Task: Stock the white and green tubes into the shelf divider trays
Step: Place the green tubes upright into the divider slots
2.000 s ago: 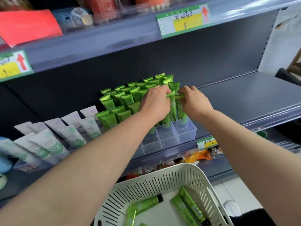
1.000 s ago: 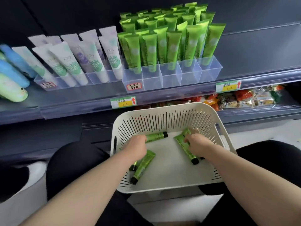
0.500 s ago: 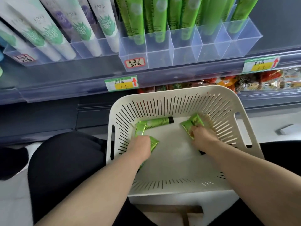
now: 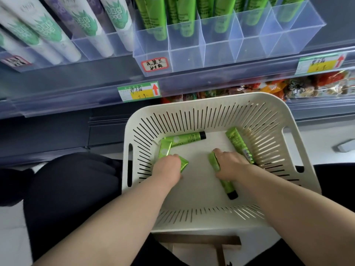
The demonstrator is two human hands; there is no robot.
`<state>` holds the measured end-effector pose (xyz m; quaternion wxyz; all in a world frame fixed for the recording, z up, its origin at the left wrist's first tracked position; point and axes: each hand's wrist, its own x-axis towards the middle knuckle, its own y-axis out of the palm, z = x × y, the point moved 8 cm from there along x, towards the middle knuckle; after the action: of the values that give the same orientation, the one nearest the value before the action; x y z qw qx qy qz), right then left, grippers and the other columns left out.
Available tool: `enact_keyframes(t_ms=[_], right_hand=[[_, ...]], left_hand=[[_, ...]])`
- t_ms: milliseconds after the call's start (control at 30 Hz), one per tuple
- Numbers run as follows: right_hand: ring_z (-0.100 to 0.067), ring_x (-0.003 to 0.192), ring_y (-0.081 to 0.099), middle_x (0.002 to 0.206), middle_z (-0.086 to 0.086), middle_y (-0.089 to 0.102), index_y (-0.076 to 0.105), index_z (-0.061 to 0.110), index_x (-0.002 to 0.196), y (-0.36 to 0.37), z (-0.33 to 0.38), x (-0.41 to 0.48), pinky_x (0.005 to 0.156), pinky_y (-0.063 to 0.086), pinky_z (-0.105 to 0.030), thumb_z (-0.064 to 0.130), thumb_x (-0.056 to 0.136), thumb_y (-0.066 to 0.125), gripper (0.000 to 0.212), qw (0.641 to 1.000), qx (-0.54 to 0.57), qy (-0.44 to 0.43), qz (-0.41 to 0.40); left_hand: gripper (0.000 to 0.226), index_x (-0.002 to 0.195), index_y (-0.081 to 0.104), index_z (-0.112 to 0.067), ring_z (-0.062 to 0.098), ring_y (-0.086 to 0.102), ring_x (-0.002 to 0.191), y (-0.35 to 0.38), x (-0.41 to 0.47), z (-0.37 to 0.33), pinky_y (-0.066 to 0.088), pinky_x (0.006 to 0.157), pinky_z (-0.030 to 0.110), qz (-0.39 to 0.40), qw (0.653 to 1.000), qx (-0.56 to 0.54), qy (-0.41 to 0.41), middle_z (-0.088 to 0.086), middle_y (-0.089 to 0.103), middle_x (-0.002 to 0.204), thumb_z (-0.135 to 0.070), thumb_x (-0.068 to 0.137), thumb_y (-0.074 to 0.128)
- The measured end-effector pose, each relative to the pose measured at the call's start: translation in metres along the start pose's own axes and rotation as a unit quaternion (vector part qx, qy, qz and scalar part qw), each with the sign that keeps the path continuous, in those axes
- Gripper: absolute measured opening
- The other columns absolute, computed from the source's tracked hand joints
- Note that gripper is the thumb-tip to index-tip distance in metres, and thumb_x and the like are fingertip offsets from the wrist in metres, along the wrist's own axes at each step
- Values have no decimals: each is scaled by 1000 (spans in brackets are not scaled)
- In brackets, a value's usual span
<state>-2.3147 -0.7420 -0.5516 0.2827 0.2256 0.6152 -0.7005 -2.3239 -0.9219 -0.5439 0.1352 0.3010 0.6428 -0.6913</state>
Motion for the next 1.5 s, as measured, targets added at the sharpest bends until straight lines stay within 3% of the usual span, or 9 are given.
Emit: enact_keyframes(t_ms=[233, 467, 567, 700, 867, 967, 1100, 1300, 1500], right_hand=[[-25, 90, 53, 103, 0, 48, 46, 28, 98, -12, -3, -3, 64, 40, -33, 32, 85, 54, 16, 998, 10, -33, -49], [-29, 75, 59, 85, -5, 61, 36, 24, 120, -40, -13, -6, 62, 50, -36, 17, 83, 52, 41, 983, 138, 18, -119], [-27, 75, 58, 85, -3, 61, 41, 25, 119, -65, -9, -18, 64, 50, -35, 23, 89, 51, 32, 971, 160, 2, -177], [-27, 72, 61, 84, -4, 65, 43, 22, 112, -98, -6, -48, 63, 55, -42, 34, 93, 48, 22, 950, 185, -22, -252], [-30, 76, 63, 89, -4, 68, 47, 22, 115, -139, 0, -97, 65, 54, -42, 31, 93, 49, 24, 919, 205, -50, -332], [-28, 75, 62, 86, -3, 68, 49, 19, 111, -163, 7, -125, 64, 51, -39, 25, 92, 52, 20, 899, 221, -71, -371], [-25, 74, 61, 85, 2, 65, 50, 20, 111, -204, 16, -164, 63, 49, -37, 22, 91, 54, 20, 867, 218, -101, -436], [-23, 73, 57, 91, -1, 66, 50, 17, 113, -277, 40, -203, 64, 48, -36, 19, 93, 53, 20, 805, 237, -163, -519], [-23, 80, 61, 89, -3, 67, 51, 14, 114, -312, 60, -207, 68, 51, -39, 17, 93, 55, 22, 777, 255, -196, -541]], left_hand=[[43, 116, 40, -9, 23, 52, 71, -1, -3, -17, 36, 50, 32, 0, 999, 41, 1, 4, 54, 87, -9, 81, 65], [10, 94, 56, -17, 22, 58, 79, -3, -15, -18, 46, 57, 31, 31, 999, -39, 7, 2, 58, 88, -14, 84, 55], [12, 97, 58, -17, 22, 58, 81, -9, -19, -14, 50, 62, 31, 16, 997, -69, 9, 1, 58, 89, -22, 86, 57], [8, 85, 53, -23, 17, 57, 78, -40, -29, -14, 48, 61, 29, -53, 980, -193, 5, -7, 55, 80, -29, 88, 58], [17, 99, 54, -28, 8, 59, 70, -103, -60, -11, 49, 57, 25, -191, 916, -350, 28, -8, 60, 83, -25, 89, 67], [20, 105, 55, -34, 9, 60, 64, -152, -84, -2, 50, 56, 25, -272, 886, -372, 51, -7, 63, 76, -23, 90, 64], [17, 105, 60, -32, 17, 66, 80, -230, -122, 13, 54, 76, 36, -389, 824, -395, 116, -5, 69, 84, -27, 89, 63], [20, 111, 58, -24, 19, 67, 83, -338, -170, 40, 55, 76, 40, -549, 717, -411, 130, 0, 68, 92, -23, 91, 58], [28, 125, 56, -21, 15, 48, 86, -365, -146, 47, 33, 71, 26, -541, 780, -313, 12, -1, 59, 98, -20, 97, 54]])
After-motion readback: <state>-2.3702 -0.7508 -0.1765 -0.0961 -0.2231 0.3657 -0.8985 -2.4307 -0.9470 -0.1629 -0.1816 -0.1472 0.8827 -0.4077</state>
